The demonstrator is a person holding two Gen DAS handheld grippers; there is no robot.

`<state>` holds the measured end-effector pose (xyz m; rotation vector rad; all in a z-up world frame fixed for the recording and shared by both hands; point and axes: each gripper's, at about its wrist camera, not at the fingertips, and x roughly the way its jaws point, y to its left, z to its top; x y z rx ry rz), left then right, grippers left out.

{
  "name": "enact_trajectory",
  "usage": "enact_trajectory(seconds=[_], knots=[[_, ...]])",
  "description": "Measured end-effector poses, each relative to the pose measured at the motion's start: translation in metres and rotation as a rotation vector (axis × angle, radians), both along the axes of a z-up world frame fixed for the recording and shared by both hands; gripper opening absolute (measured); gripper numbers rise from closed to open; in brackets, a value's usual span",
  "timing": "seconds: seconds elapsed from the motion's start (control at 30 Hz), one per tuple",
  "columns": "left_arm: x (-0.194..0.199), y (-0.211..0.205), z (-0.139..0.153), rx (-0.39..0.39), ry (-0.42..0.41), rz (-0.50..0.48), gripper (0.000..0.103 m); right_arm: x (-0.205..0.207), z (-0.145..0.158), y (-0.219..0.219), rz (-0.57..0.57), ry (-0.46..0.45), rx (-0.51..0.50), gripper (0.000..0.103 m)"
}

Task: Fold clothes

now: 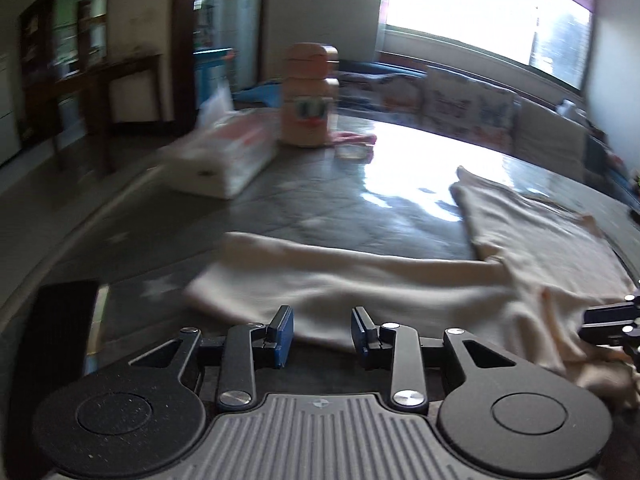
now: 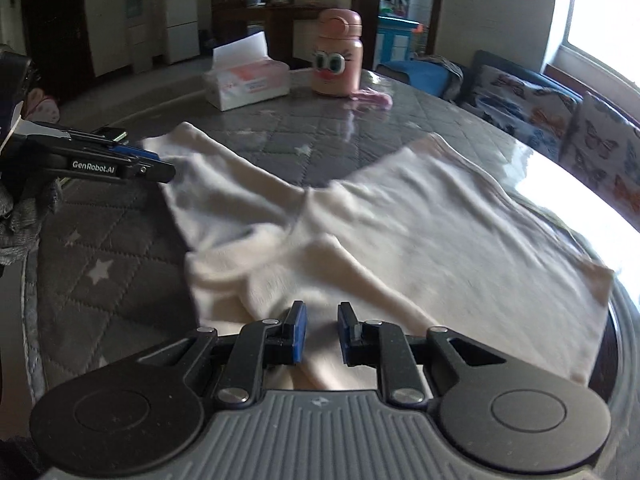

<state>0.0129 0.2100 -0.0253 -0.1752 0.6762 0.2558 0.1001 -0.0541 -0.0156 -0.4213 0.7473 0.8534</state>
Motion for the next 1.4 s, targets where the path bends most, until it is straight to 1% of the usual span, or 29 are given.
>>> enact_trajectory(seconds=[0.1,0.2,0.27,0.4,0.5,0.57,0.6,0.63,0.67,0.7,0.73,0.8,0.93,1.03,1.33,1.4], knots=[[-0.004,0.013,0.000,-0.003,-0.001,0.062,0.043,0.012,0.000,0.007,-0.020,0.005,0.020,0.017],[-0.005,0.022,-0.001,-0.012,-0.001,0.111,0.044,0.019,-0.007,0.014,-0.028,0.008,0.024,0.017],[-0.005,0.026,-0.002,-0.018,0.001,0.138,0.048,0.020,-0.005,0.016,-0.024,0.009,0.025,0.017],[0.001,0.029,-0.006,-0.020,0.009,0.168,0.048,0.016,-0.001,0.014,-0.015,0.009,0.023,0.018],[0.003,0.034,-0.005,-0.049,-0.001,0.206,0.047,0.012,0.001,0.008,-0.015,0.010,0.023,0.018],[0.004,0.035,-0.005,-0.056,-0.004,0.224,0.046,0.008,0.004,0.003,-0.020,0.009,0.026,0.018],[0.005,0.035,-0.005,-0.052,-0.004,0.233,0.044,0.007,0.005,0.001,-0.023,0.006,0.030,0.018],[0.007,0.035,-0.005,-0.046,-0.003,0.242,0.035,0.006,0.006,-0.002,-0.026,0.004,0.034,0.018],[0.007,0.035,-0.003,-0.042,-0.011,0.243,0.028,0.004,0.008,-0.004,-0.028,0.002,0.038,0.018],[0.007,0.033,0.000,-0.041,-0.025,0.237,0.014,0.003,0.009,-0.006,-0.031,-0.001,0.041,0.018],[0.008,0.031,0.004,-0.039,-0.039,0.231,0.007,0.002,0.010,-0.008,-0.034,-0.003,0.045,0.018],[0.008,0.028,0.012,-0.036,-0.067,0.220,0.005,0.000,0.013,-0.013,-0.039,-0.008,0.053,0.018],[0.009,0.022,0.027,-0.029,-0.123,0.198,0.004,-0.005,0.019,-0.026,-0.061,-0.016,0.073,0.018],[0.010,-0.004,0.050,-0.027,-0.185,0.114,0.004,-0.006,0.021,-0.038,-0.085,-0.021,0.081,0.018],[0.015,-0.119,0.101,-0.057,-0.321,-0.256,0.004,-0.007,0.026,-0.093,-0.198,-0.038,0.125,0.018],[0.019,-0.143,0.102,-0.064,-0.329,-0.332,0.004,-0.008,0.025,-0.107,-0.228,-0.036,0.137,0.018]])
